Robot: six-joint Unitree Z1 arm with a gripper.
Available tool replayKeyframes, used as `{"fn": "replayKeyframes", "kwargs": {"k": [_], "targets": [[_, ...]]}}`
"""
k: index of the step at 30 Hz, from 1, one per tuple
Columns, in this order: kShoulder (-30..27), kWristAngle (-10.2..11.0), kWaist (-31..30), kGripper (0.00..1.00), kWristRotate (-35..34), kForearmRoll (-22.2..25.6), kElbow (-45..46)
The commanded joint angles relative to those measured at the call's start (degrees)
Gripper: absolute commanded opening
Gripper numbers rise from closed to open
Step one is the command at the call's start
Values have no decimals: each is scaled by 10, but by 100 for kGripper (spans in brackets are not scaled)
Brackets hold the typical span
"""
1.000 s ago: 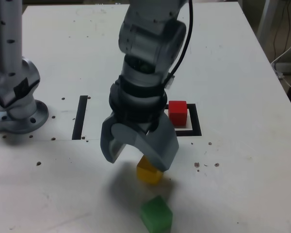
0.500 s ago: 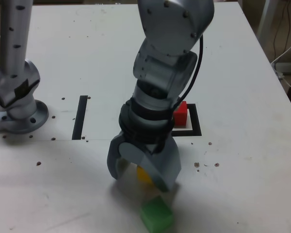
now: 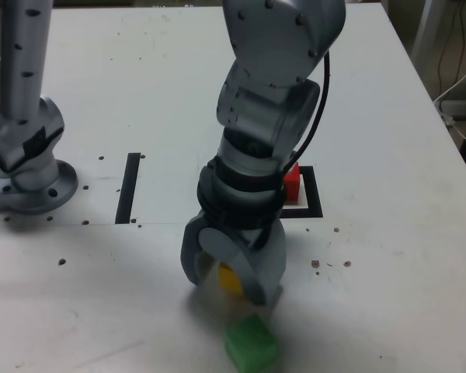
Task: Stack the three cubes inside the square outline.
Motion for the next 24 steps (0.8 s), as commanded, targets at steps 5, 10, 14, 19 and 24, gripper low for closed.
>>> {"fn": "replayKeyframes", "kwargs": {"k": [5, 10, 14, 19, 24], "targets": [[2, -1, -2, 32, 1, 0, -1], [1, 3, -2, 32, -1, 3, -2], [-4, 17, -2, 31, -13, 23, -9], [-18, 45, -2, 31, -34, 85, -50], [-30, 64, 8, 31, -50, 160, -121]]}}
